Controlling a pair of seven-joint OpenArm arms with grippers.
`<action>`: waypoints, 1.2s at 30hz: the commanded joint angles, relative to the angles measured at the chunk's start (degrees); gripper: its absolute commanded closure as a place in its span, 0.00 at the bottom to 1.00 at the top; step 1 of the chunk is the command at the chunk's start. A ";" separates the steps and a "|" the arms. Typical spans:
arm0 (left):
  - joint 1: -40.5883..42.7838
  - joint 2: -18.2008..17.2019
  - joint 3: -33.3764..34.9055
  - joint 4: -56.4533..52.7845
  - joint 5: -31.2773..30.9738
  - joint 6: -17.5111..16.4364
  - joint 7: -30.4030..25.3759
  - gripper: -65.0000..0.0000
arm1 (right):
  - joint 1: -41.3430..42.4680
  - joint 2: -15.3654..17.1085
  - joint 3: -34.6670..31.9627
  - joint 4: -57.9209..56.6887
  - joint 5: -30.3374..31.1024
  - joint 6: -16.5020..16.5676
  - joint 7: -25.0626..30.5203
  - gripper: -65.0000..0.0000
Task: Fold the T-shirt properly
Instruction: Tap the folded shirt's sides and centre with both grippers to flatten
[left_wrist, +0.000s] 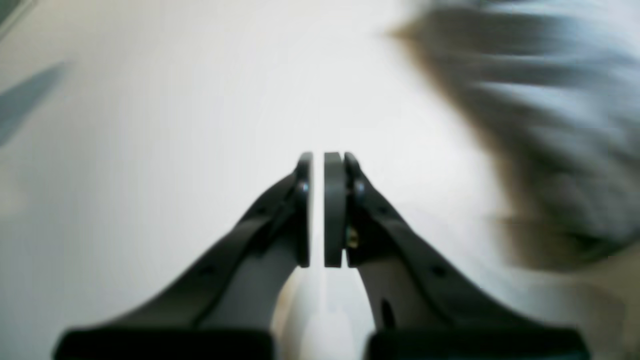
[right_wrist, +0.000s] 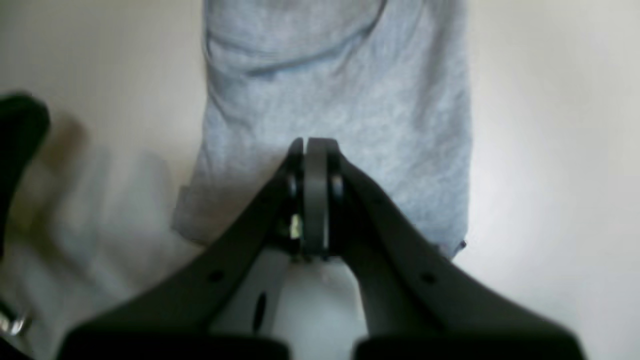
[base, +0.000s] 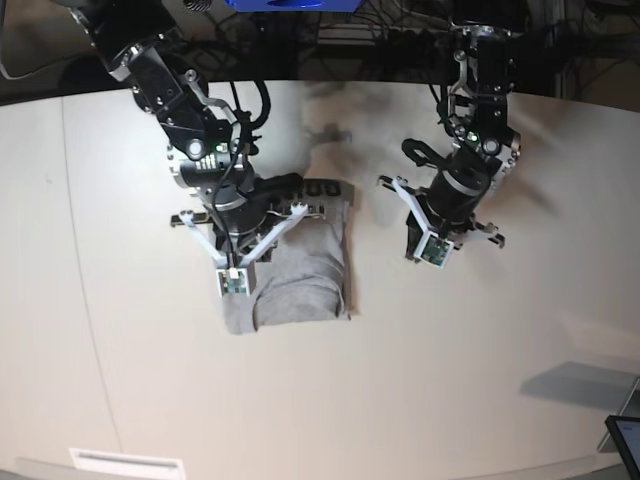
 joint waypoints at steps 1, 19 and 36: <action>0.44 -0.83 -0.64 1.79 0.26 0.89 -1.25 0.95 | 0.97 -0.56 0.04 -0.54 -0.57 0.10 1.15 1.00; 4.30 -1.89 -1.26 2.49 0.26 0.80 -1.34 0.95 | -1.40 -0.56 0.04 -14.08 -0.66 3.97 13.63 1.00; 4.04 -0.92 -0.73 2.76 -0.18 0.80 -1.34 0.95 | 7.21 -2.59 -3.03 -12.67 -0.66 4.15 7.04 1.00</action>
